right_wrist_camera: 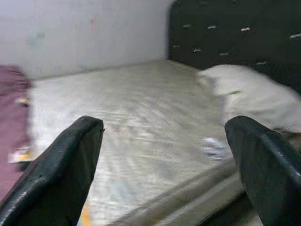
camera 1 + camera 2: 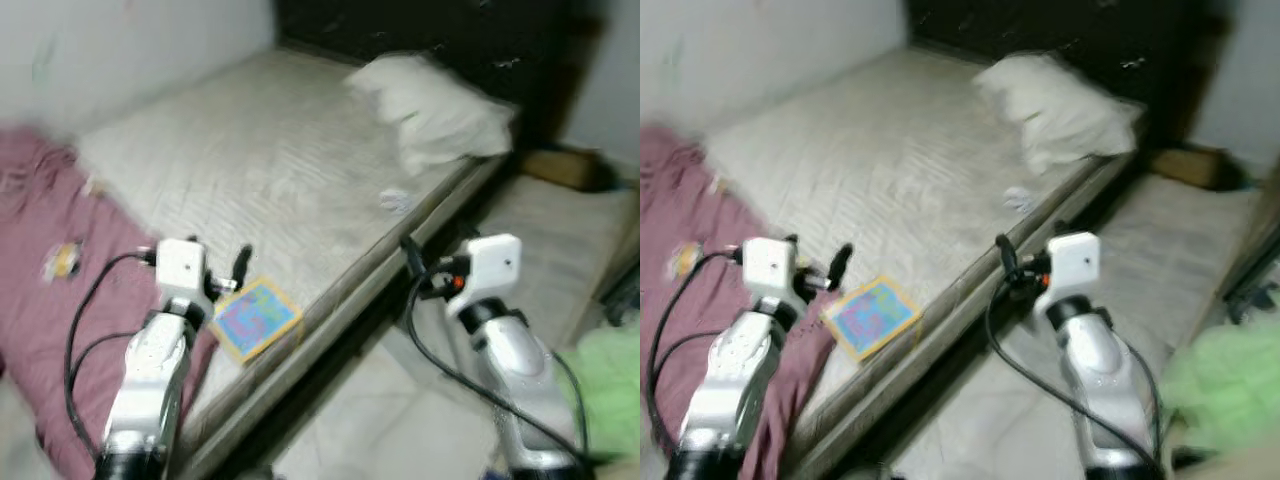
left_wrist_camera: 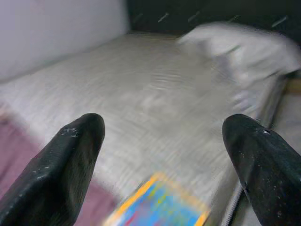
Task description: Clean up the room
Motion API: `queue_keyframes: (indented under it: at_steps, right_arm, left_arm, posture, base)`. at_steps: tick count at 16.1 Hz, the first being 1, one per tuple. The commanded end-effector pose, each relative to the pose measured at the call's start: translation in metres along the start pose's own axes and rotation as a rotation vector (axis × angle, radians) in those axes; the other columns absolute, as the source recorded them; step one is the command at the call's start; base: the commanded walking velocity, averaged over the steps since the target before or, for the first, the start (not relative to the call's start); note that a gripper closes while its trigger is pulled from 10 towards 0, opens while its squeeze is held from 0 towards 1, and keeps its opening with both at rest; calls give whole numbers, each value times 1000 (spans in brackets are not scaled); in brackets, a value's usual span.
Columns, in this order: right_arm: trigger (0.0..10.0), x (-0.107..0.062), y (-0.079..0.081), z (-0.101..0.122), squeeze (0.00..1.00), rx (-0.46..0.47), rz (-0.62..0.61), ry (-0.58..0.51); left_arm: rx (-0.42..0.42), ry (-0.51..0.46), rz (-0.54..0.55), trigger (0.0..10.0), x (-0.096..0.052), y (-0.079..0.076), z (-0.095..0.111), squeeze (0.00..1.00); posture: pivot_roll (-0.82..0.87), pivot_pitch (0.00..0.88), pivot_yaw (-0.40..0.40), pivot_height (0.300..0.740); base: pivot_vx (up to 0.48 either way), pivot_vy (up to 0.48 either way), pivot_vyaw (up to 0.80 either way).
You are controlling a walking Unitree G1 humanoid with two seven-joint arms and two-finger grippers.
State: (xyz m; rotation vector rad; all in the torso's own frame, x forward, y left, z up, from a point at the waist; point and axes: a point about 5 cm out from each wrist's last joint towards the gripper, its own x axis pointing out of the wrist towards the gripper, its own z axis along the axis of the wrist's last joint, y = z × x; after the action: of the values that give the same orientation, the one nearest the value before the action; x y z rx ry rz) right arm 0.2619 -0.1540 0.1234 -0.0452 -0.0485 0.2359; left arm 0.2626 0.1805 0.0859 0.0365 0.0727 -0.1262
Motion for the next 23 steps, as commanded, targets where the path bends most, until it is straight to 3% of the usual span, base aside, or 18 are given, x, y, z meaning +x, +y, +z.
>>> queue_keyframes:
  at_steps: [1, 4, 11, 15, 23]
  right_arm:
    - [10000, -3, -2, -3, 0, -9, -12, 8]
    - [10000, 1, -5, -2, 0, -13, -27, 1]
    - [10000, 5, -8, -1, 0, -55, -49, -18]
    - [10000, -1, -14, -6, 0, -51, -75, -8]
    - [10000, 2, -19, -3, 0, -48, -104, -35]
  left_arm:
    - [6, -36, 24, 10000, 0, 7, 6, 0]
    - [-5, -29, 55, 10000, -1, 8, 8, 0]
    - [-50, -32, 1, 10000, 0, -4, 10, 0]
    - [-56, -34, 8, 10000, -2, -3, 10, 0]
    - [-61, -54, -3, 10000, 1, -3, 13, 0]
  posture:
    - [-88, 0, 79, 740]
    - [-88, 6, 70, 740]
    - [-96, 5, 73, 740]
    - [-93, 1, 71, 740]
    - [-90, 0, 77, 740]
  base:
    - [0, 0, 781]
    - [0, 0, 781]
    - [0, 0, 776]
    - [0, 0, 703]
    - [237, 0, 0]
